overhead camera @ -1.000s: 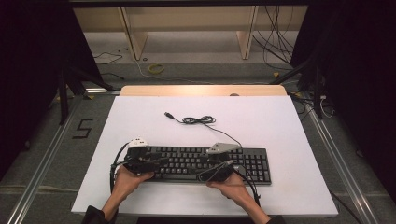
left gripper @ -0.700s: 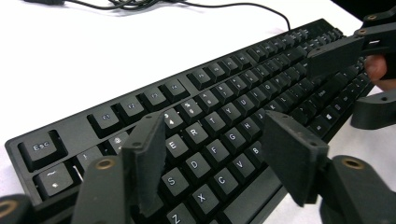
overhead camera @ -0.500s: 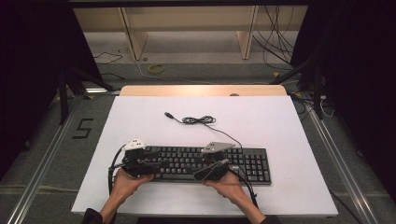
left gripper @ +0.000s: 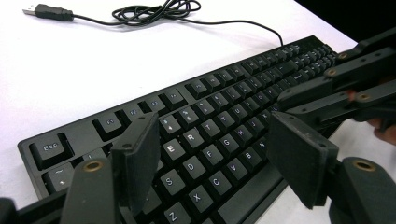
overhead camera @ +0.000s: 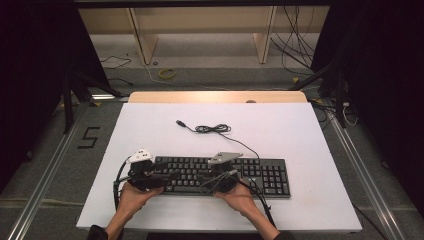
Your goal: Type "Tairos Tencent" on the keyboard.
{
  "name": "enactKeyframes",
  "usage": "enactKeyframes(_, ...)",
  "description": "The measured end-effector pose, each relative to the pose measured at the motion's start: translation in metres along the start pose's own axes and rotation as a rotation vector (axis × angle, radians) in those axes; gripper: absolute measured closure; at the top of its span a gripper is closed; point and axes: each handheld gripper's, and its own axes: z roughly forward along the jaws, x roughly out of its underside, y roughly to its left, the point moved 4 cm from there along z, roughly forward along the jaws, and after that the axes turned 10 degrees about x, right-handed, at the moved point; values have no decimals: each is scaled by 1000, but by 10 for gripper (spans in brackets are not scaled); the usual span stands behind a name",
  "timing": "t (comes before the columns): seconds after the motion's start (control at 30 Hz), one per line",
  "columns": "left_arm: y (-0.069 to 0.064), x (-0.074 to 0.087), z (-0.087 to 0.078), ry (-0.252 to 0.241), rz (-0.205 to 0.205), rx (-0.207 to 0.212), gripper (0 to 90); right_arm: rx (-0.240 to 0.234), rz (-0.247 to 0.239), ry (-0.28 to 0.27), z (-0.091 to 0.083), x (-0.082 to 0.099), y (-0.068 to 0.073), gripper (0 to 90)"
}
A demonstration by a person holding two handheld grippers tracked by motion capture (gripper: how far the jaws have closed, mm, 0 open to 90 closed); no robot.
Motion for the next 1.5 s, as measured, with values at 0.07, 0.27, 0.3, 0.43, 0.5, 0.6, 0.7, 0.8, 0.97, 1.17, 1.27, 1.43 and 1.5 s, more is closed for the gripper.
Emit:
enactKeyframes(0.07,-1,0,-1,-1,-1,4,344,1,-10,12,3,2,1,830)
enactKeyframes(0.27,-4,2,-2,-16,12,16,326,6,-22,36,8,5,2,896)
enactKeyframes(0.3,-4,2,-3,-17,17,18,320,7,-28,38,10,6,2,900)
enactKeyframes(0.43,-6,3,-5,-27,22,22,307,6,-31,55,15,9,4,900)
enactKeyframes(0.5,-6,4,-5,-26,23,22,305,4,-41,58,17,10,5,900)
enactKeyframes(0.6,-5,6,-6,-23,20,22,305,7,-42,66,19,11,6,900)
enactKeyframes(0.7,-5,6,-7,-22,18,21,305,5,-41,64,19,11,5,900)
enactKeyframes(0.8,-5,7,-6,-19,17,21,306,13,-38,71,21,14,6,900)
enactKeyframes(0.97,-4,7,-6,-17,16,19,309,17,-41,72,21,14,6,900)
enactKeyframes(1.17,-3,8,-6,-15,17,16,312,5,-19,43,15,10,4,896)
enactKeyframes(1.27,-2,8,-5,-10,18,14,312,0,-17,25,12,8,3,881)
enactKeyframes(1.43,-3,8,-5,-10,18,13,314,-5,-7,12,7,6,1,851)
enactKeyframes(1.5,-3,9,-5,-6,20,14,315,-6,-3,8,5,5,1,834)
